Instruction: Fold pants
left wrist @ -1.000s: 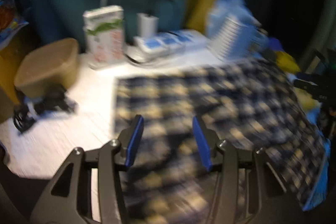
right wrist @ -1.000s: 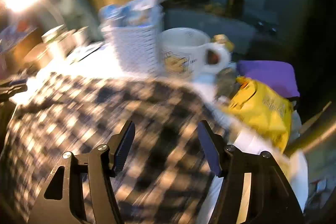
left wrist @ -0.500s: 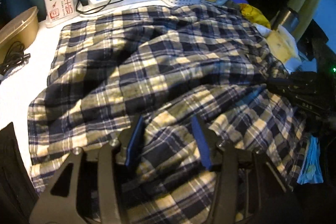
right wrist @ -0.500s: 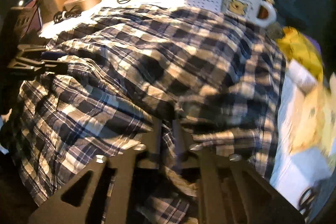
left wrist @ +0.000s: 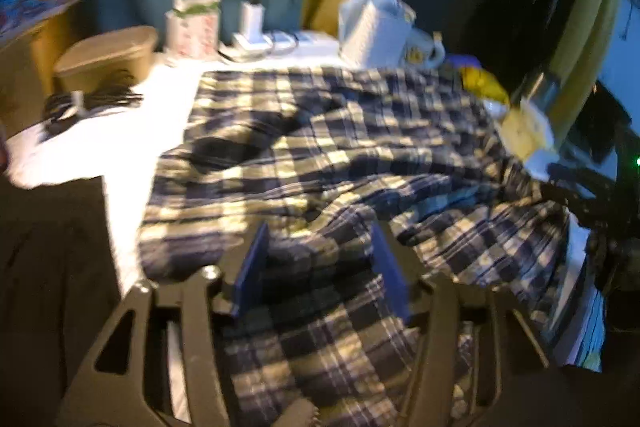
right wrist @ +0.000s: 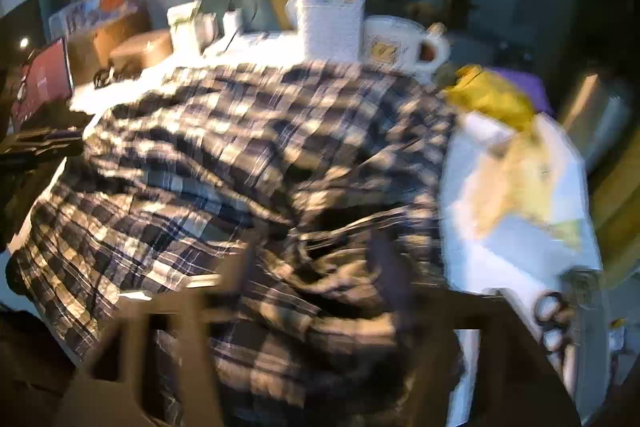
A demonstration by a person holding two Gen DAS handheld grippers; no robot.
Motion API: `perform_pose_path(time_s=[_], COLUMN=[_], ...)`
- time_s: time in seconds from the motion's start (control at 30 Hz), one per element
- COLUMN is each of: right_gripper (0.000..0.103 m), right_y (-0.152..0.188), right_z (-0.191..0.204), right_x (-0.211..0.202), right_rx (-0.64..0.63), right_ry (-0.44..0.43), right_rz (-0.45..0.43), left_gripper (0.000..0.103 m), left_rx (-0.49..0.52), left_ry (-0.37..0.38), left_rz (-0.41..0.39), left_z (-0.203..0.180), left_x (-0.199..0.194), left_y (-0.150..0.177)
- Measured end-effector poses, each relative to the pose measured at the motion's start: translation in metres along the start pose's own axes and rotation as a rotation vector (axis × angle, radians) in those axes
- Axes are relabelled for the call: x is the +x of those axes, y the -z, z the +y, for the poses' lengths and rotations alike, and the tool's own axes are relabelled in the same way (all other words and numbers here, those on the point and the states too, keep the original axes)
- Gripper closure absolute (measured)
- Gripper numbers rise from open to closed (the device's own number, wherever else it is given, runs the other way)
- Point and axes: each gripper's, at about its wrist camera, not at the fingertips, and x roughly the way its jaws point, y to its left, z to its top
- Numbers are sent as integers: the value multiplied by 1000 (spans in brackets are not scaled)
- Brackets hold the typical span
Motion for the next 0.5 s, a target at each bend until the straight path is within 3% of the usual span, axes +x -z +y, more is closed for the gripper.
perform_pose_path(time_s=[0.07,0.13,0.5], right_gripper=[24,24,24], right_y=[7,17,68], right_z=[-6,-9,-13], right_x=[-11,-15,-41], right_rx=[13,27,114], right_ry=[20,40,84], right_rz=[-6,1,1], left_gripper=[28,25,23], left_rx=[-9,-11,-26], left_ry=[-3,-13,-49], left_rz=[-22,-22,35], left_z=[-1,-2,3], left_x=[-15,-26,-63], left_y=[12,26,114])
